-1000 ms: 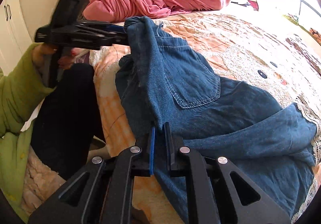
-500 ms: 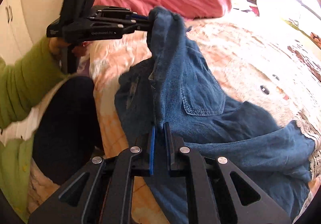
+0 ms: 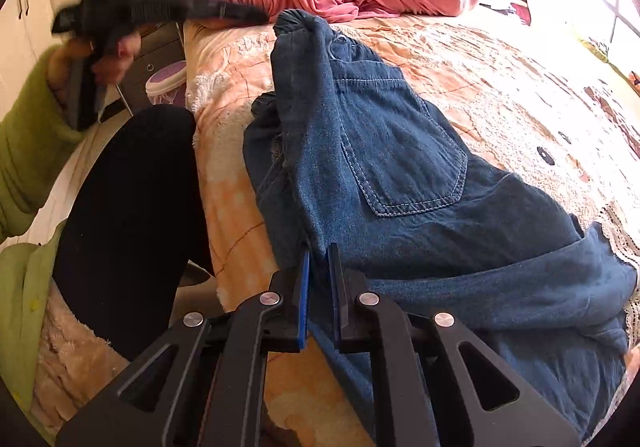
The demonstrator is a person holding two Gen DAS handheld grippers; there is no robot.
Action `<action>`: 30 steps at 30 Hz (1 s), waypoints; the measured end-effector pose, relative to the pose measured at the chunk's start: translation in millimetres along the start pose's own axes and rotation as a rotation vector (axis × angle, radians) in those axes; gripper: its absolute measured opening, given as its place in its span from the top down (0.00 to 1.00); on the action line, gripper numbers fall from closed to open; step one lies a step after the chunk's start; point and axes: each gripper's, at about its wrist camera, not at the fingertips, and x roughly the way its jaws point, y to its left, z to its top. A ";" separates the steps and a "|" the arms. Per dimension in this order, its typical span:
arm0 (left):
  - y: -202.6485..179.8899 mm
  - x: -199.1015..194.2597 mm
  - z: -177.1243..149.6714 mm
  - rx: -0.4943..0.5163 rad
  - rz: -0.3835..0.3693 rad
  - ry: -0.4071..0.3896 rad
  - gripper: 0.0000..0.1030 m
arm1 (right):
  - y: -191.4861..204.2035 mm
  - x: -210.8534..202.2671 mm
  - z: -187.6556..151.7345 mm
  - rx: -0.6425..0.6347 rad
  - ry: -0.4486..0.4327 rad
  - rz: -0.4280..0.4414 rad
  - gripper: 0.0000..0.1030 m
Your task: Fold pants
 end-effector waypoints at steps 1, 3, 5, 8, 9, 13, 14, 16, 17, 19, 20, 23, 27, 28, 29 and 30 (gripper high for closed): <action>-7.1 -1.1 8.8 -0.005 -0.011 -0.012 0.67 | 2.4 0.3 0.1 -0.005 0.000 -0.007 0.92; -27.6 4.2 23.1 0.013 -0.067 -0.023 0.66 | 6.9 1.2 0.9 -0.014 0.002 -0.020 0.92; -51.0 16.9 29.6 0.057 -0.107 -0.008 0.66 | 8.2 1.6 0.0 -0.004 -0.001 -0.020 0.90; -67.6 46.7 19.2 0.064 -0.119 0.098 0.66 | 10.6 1.8 -4.0 -0.004 0.000 -0.032 0.89; -68.0 55.3 10.3 0.058 -0.118 0.142 0.66 | 10.5 1.3 -5.6 0.000 0.000 -0.031 0.88; -56.6 66.6 -30.9 0.034 -0.085 0.235 0.69 | 4.2 -7.1 -10.8 0.052 -0.007 0.017 0.80; -54.1 64.4 -38.1 0.031 -0.090 0.234 0.69 | 2.5 -9.8 -11.1 0.065 -0.009 0.024 0.80; -51.8 56.8 -46.0 0.033 -0.089 0.210 0.69 | -1.9 -18.0 -9.3 0.098 -0.027 0.041 0.80; -51.9 55.5 -47.8 0.038 -0.088 0.201 0.69 | -3.6 -22.5 -7.7 0.115 -0.045 0.044 0.80; -52.3 57.8 -47.1 0.038 -0.083 0.195 0.69 | -9.1 -31.1 -3.0 0.155 -0.092 0.039 0.75; -52.7 60.7 -46.3 0.039 -0.081 0.194 0.69 | -13.2 -34.3 -0.1 0.178 -0.117 0.037 0.72; -55.9 69.4 -42.1 0.054 -0.067 0.182 0.69 | -23.1 -25.6 7.8 0.217 -0.103 -0.001 0.59; -57.4 78.9 -40.4 0.074 -0.067 0.175 0.69 | -34.0 10.8 4.5 0.279 0.069 -0.045 0.59; -57.2 80.6 -40.9 0.072 -0.069 0.173 0.69 | -36.2 16.0 1.9 0.298 0.074 -0.042 0.58; -57.8 81.5 -41.8 0.074 -0.064 0.165 0.69 | -36.8 17.1 0.9 0.310 0.063 -0.043 0.58; -59.5 81.9 -42.8 0.082 -0.059 0.157 0.69 | -36.6 17.9 0.7 0.314 0.060 -0.045 0.58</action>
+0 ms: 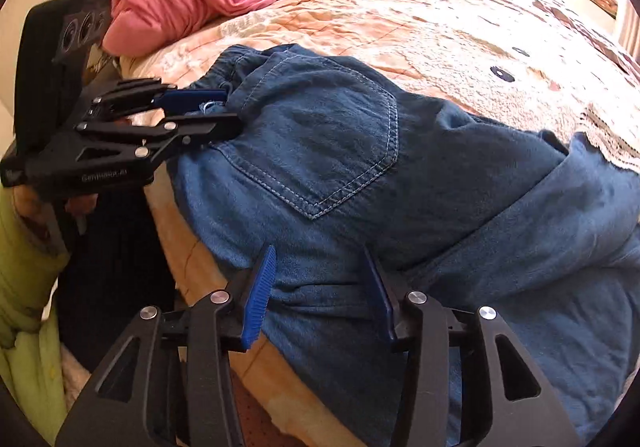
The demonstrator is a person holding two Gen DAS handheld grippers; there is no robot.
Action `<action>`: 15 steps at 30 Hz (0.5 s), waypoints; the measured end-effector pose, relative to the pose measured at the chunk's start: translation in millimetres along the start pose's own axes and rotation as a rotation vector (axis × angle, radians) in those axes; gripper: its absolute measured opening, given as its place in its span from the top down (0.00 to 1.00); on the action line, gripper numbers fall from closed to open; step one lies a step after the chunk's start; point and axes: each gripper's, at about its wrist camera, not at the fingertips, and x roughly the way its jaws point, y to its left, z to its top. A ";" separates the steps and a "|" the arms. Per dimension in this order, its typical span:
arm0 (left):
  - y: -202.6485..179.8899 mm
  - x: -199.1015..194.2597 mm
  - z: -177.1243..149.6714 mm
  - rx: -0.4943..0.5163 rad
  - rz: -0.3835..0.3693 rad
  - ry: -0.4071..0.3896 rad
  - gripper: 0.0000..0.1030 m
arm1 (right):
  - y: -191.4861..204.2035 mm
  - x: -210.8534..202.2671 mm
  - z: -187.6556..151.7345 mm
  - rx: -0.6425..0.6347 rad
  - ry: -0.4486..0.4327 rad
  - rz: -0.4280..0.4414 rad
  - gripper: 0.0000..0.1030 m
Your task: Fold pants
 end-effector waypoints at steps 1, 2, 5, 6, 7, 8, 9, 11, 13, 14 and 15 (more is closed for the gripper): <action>-1.5 0.4 -0.6 0.009 0.007 -0.010 0.69 | 0.5 -0.3 0.1 0.001 -0.002 -0.001 0.58; -2.8 0.6 -0.9 0.013 0.009 -0.018 0.69 | -0.3 -1.4 -0.1 0.004 -0.005 0.002 0.58; -2.3 -5.2 3.0 -0.005 -0.005 -0.043 0.66 | -5.6 -14.3 -1.1 0.017 -0.030 0.039 0.58; -1.3 -11.0 4.9 -0.025 -0.022 -0.056 0.64 | -10.3 -21.0 -1.9 0.025 -0.046 0.053 0.58; 0.0 -18.0 6.8 -0.044 -0.044 -0.074 0.62 | -13.2 -30.4 -0.9 0.031 -0.076 0.059 0.58; 1.2 -25.9 9.3 -0.061 -0.060 -0.094 0.61 | -16.8 -40.4 -0.8 0.034 -0.103 0.051 0.58; 0.6 -32.8 12.1 -0.069 -0.058 -0.109 0.58 | -21.4 -50.1 -2.2 0.042 -0.123 0.036 0.57; -2.9 -45.6 19.6 -0.069 -0.046 -0.140 0.54 | -35.4 -67.4 -6.4 0.079 -0.151 -0.002 0.52; -8.1 -57.0 27.2 -0.071 -0.054 -0.167 0.48 | -50.4 -81.5 -10.7 0.117 -0.164 -0.045 0.50; -12.6 -62.1 31.1 -0.064 -0.062 -0.180 0.46 | -57.9 -86.7 -14.0 0.135 -0.166 -0.068 0.49; -17.5 -65.8 34.9 -0.053 -0.064 -0.189 0.42 | -65.1 -92.3 -16.1 0.155 -0.172 -0.087 0.47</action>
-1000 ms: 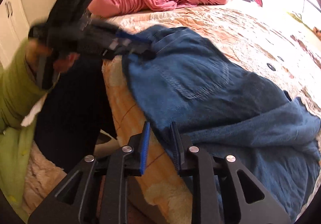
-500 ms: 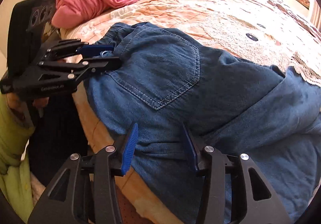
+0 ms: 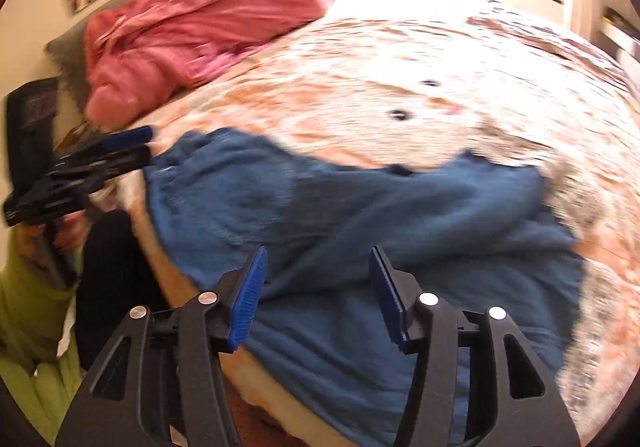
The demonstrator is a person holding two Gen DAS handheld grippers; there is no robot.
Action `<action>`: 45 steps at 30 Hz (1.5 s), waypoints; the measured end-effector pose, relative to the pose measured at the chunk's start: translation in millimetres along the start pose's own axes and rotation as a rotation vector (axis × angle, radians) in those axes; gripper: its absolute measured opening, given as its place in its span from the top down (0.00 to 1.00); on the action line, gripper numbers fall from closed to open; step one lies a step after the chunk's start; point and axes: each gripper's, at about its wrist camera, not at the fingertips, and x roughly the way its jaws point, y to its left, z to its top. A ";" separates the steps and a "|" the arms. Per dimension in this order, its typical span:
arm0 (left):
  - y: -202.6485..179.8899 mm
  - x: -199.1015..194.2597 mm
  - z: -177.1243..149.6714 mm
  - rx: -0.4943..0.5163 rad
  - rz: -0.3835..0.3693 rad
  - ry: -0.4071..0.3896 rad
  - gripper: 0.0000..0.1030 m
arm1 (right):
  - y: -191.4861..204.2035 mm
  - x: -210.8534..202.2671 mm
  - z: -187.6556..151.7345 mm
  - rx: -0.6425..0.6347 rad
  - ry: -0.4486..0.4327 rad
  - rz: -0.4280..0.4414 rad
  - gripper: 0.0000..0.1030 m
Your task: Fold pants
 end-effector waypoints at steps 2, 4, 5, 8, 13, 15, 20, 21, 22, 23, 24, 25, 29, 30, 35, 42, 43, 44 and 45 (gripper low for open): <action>-13.4 -1.7 5.9 0.030 -0.010 -0.002 0.35 | -16.6 -9.4 0.0 0.041 -0.016 -0.034 0.41; -26.5 1.3 10.5 0.054 -0.033 0.005 0.29 | -30.0 -17.7 -0.2 0.075 -0.031 -0.064 0.35; -34.1 4.3 11.9 0.065 -0.049 0.011 0.28 | -34.1 -20.1 1.0 0.086 -0.037 -0.075 0.34; -54.2 13.5 12.7 0.088 -0.101 0.036 0.21 | -53.0 -28.8 0.4 0.122 -0.059 -0.109 0.27; -88.5 40.1 6.7 0.118 -0.184 0.117 0.20 | -71.6 -38.8 -1.9 0.165 -0.075 -0.148 0.20; -98.5 50.3 2.0 0.122 -0.214 0.147 0.20 | -75.4 -40.3 -0.1 0.177 -0.075 -0.154 0.19; -109.2 76.0 -5.5 0.095 -0.272 0.218 0.23 | -81.0 -40.1 2.2 0.195 -0.079 -0.159 0.18; -109.8 81.0 -6.3 0.086 -0.279 0.230 0.31 | -82.6 -39.2 2.9 0.195 -0.078 -0.157 0.18; -109.7 85.5 -6.2 0.075 -0.283 0.242 0.37 | -83.3 -38.3 4.1 0.195 -0.078 -0.160 0.18; -109.8 90.5 -6.0 0.064 -0.294 0.254 0.38 | -84.0 -37.5 5.1 0.195 -0.078 -0.163 0.18; -109.2 94.0 -4.9 0.052 -0.308 0.267 0.39 | -84.6 -36.5 6.7 0.193 -0.077 -0.160 0.18; -108.8 97.9 -4.0 0.042 -0.312 0.276 0.43 | -85.2 -35.6 8.6 0.191 -0.078 -0.160 0.18; -107.3 117.4 -0.4 0.016 -0.298 0.309 0.61 | -87.2 -30.3 17.2 0.190 -0.081 -0.162 0.18; -107.7 122.6 0.5 0.014 -0.300 0.316 0.69 | -87.6 -28.7 19.6 0.189 -0.080 -0.163 0.18; -106.1 141.0 2.6 -0.019 -0.318 0.328 0.88 | -90.1 -15.9 35.8 0.174 -0.071 -0.173 0.18; -120.8 138.9 -2.3 0.033 -0.413 0.252 0.91 | -91.6 27.8 73.3 0.123 -0.005 -0.232 0.20; -122.7 137.3 -2.4 0.039 -0.427 0.244 0.91 | -91.0 39.4 79.0 0.106 0.018 -0.253 0.20; -124.1 136.3 -2.3 0.043 -0.442 0.238 0.91 | -91.7 50.4 83.5 0.097 0.035 -0.273 0.20; -125.3 135.4 -2.4 0.050 -0.448 0.233 0.91 | -93.2 61.6 87.7 0.093 0.055 -0.284 0.20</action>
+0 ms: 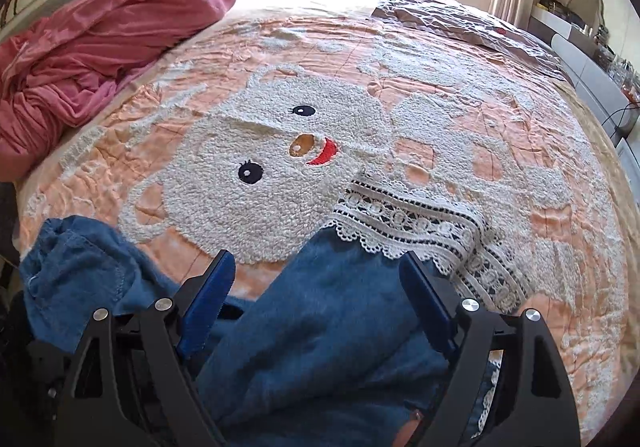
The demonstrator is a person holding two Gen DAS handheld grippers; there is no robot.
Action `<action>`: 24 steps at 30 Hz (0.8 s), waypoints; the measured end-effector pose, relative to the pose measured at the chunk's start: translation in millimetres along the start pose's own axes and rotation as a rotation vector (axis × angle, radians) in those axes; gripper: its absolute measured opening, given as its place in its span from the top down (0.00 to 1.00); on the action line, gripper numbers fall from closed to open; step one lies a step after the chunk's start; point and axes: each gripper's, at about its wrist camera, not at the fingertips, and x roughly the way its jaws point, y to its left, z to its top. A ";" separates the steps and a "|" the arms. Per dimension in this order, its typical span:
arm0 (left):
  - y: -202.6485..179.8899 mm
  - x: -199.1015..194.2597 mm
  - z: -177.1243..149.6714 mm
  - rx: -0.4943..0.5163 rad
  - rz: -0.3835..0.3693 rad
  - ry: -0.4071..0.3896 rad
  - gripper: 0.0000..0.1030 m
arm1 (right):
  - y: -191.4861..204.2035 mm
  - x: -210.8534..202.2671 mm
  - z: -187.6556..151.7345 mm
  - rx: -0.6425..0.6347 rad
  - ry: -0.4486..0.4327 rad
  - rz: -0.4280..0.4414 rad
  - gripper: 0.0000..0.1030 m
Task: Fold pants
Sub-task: 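Grasp the lace-trimmed leg hem with the right gripper while the left gripper pinches the leg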
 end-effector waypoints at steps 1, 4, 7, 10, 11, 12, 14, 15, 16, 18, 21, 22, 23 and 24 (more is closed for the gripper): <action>-1.1 -0.2 -0.1 0.006 0.000 -0.003 0.92 | 1.9 12.3 5.0 -0.006 0.020 -0.016 0.22; 0.0 1.2 -1.1 0.004 -0.009 -0.002 0.92 | 0.1 44.4 15.5 0.007 0.082 -0.093 0.32; 4.2 2.3 -2.8 -0.013 -0.022 0.005 0.92 | -7.2 65.1 21.0 0.033 0.123 -0.149 0.39; 4.1 1.3 -1.9 -0.009 -0.022 -0.001 0.92 | -16.1 75.8 21.9 0.058 0.147 -0.170 0.56; 4.6 0.8 -1.3 -0.010 -0.022 -0.003 0.92 | -17.8 77.9 21.6 0.060 0.152 -0.158 0.57; 5.9 1.4 -1.4 -0.012 -0.022 -0.004 0.92 | -19.2 79.3 21.3 0.060 0.152 -0.151 0.62; 8.2 1.7 -1.3 -0.019 -0.018 -0.003 0.92 | -21.7 77.6 20.7 0.065 0.143 -0.130 0.74; 8.4 1.2 -1.6 -0.022 -0.014 -0.003 0.92 | -22.0 74.9 20.3 0.063 0.139 -0.131 0.83; 9.5 1.4 -1.5 -0.024 -0.009 -0.003 0.92 | -23.9 70.9 19.5 0.066 0.128 -0.124 0.89; 10.8 1.3 -1.8 -0.032 -0.007 -0.001 0.94 | -29.6 58.9 17.1 0.094 0.101 -0.102 0.91; 10.7 0.9 -2.0 -0.025 0.008 -0.004 0.95 | -44.1 33.8 10.0 0.165 0.040 -0.047 0.91; 10.2 0.8 -2.4 -0.017 0.020 -0.006 0.95 | -48.7 23.6 7.2 0.185 0.018 -0.032 0.91; 10.2 0.8 -2.8 -0.013 0.025 -0.007 0.95 | -52.9 13.9 3.7 0.203 -0.006 -0.018 0.91; 9.8 0.2 -2.9 -0.012 0.027 -0.007 0.98 | -57.1 3.3 0.0 0.224 -0.027 -0.004 0.91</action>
